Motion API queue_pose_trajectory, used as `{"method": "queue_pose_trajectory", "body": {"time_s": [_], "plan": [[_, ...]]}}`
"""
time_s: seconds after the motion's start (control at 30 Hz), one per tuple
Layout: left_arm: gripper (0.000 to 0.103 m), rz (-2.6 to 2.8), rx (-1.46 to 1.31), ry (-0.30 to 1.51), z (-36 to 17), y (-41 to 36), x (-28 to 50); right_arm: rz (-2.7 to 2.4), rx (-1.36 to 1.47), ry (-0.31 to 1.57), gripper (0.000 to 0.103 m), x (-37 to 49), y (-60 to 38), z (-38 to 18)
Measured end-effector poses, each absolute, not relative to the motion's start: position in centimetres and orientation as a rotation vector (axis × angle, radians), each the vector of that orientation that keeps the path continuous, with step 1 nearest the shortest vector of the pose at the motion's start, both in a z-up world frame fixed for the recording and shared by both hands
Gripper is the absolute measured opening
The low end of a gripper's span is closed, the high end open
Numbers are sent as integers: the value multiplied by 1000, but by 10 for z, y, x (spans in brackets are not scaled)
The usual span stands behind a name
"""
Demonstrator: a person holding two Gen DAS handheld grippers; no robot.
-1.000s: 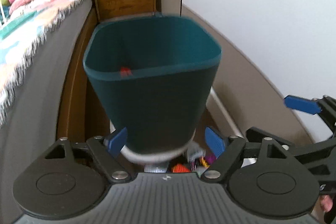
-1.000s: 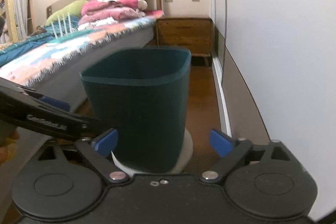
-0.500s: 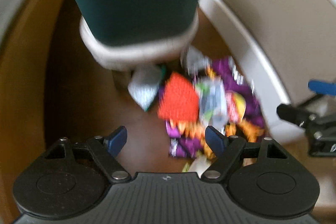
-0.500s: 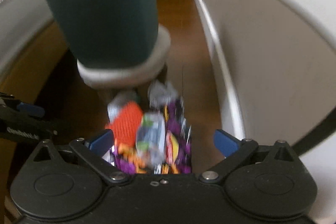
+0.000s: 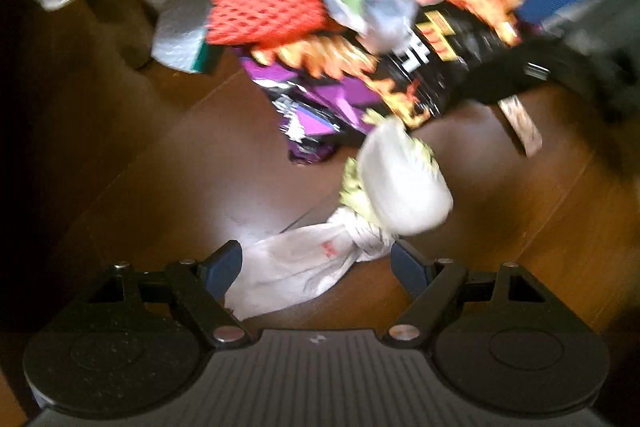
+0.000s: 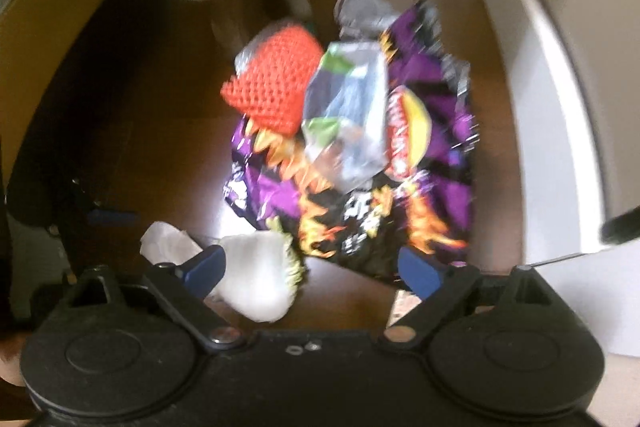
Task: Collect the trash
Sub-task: 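Move both tools back down to the trash pile, then close the left tool on the white crumpled cloth while the right tool grips the cabbage leaf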
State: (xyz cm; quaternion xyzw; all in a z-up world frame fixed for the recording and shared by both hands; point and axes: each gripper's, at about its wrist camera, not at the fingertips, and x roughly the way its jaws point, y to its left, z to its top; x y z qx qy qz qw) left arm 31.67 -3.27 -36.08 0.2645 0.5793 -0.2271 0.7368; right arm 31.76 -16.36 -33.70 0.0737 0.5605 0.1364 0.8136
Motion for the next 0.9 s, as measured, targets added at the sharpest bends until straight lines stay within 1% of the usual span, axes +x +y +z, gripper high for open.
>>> {"method": "queue_pose_trajectory", "body": {"time_s": [0.17, 0.3, 0.43, 0.6, 0.63, 0.73, 0.8, 0.83, 0.87, 0.9], "plan": [[81, -549, 662, 1202, -378, -39, 294, 296, 224, 1300, 93, 336, -145, -370], [81, -576, 656, 1207, -391, -39, 294, 292, 300, 1359, 93, 351, -134, -387], [81, -576, 630, 1236, -402, -33, 300, 309, 272, 1393, 93, 360, -112, -397], [81, -587, 601, 1234, -404, -37, 306, 248, 267, 1455, 93, 366, -101, -417], [81, -590, 600, 1233, -405, -38, 307, 237, 273, 1468, 92, 368, -100, -421], [81, -589, 593, 1245, -409, -39, 309, 218, 292, 1487, 82, 367, -100, -428], [81, -584, 591, 1250, -409, -38, 311, 213, 320, 1492, 79, 366, -103, -430], [79, -580, 582, 1255, -408, -37, 313, 213, 339, 1492, 76, 365, -107, -430], [73, -577, 571, 1264, -410, -40, 315, 212, 355, 1489, 72, 364, -109, -429], [71, -576, 553, 1278, -410, -40, 318, 211, 368, 1486, 71, 364, -113, -428]]}}
